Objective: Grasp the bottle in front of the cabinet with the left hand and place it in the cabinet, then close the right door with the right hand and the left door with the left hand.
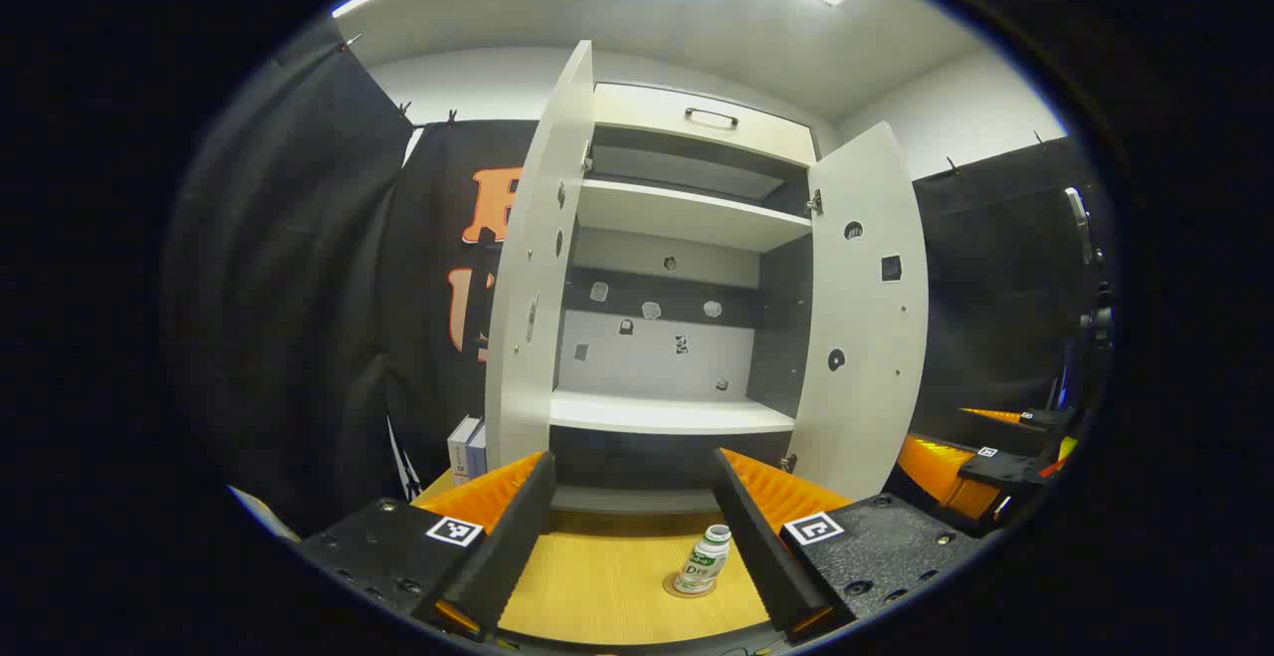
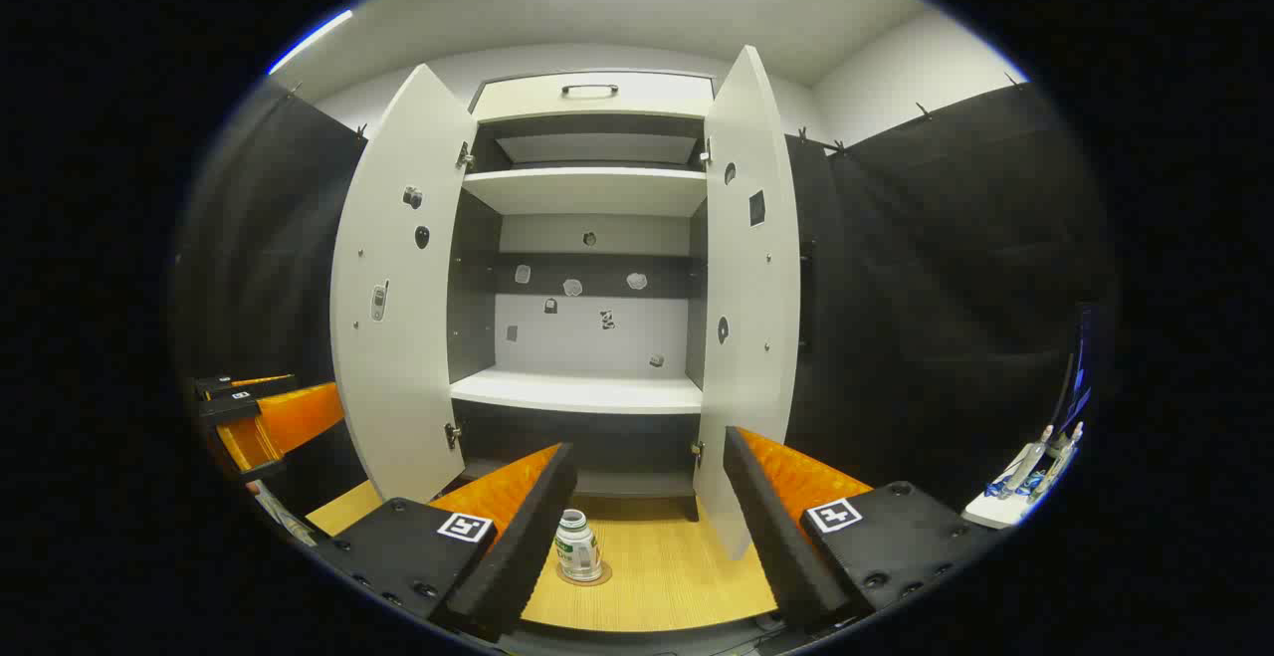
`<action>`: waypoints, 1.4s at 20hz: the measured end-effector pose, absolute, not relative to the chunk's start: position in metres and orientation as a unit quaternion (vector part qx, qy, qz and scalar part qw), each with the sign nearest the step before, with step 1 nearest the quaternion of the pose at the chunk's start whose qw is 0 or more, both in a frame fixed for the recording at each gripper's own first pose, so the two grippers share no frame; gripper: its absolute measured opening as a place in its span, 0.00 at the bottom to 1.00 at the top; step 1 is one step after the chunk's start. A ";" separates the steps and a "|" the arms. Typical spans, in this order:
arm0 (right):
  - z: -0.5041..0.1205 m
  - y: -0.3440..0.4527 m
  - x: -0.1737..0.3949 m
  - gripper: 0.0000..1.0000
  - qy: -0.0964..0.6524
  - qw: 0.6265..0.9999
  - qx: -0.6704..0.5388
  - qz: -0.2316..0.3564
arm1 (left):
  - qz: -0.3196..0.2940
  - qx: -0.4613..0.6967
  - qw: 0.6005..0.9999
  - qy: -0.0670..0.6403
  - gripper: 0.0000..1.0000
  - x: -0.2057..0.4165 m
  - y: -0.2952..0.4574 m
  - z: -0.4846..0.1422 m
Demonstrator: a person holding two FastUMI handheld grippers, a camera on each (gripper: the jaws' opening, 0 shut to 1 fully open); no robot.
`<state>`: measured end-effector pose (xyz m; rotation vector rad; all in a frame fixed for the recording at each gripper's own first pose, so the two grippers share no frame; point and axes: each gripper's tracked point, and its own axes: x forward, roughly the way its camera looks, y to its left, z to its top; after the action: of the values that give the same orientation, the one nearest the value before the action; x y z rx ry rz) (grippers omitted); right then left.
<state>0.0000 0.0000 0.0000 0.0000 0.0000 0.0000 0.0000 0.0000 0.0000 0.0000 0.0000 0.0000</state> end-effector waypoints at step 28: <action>0.001 0.003 0.011 0.98 0.009 1.000 -0.021 -0.005 | -0.007 0.009 1.000 0.028 0.95 0.015 -0.003 -0.052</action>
<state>0.0112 0.0025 0.0010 -0.0423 0.0179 -0.0108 0.0149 -0.0034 -0.0516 0.0187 0.0561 -0.0136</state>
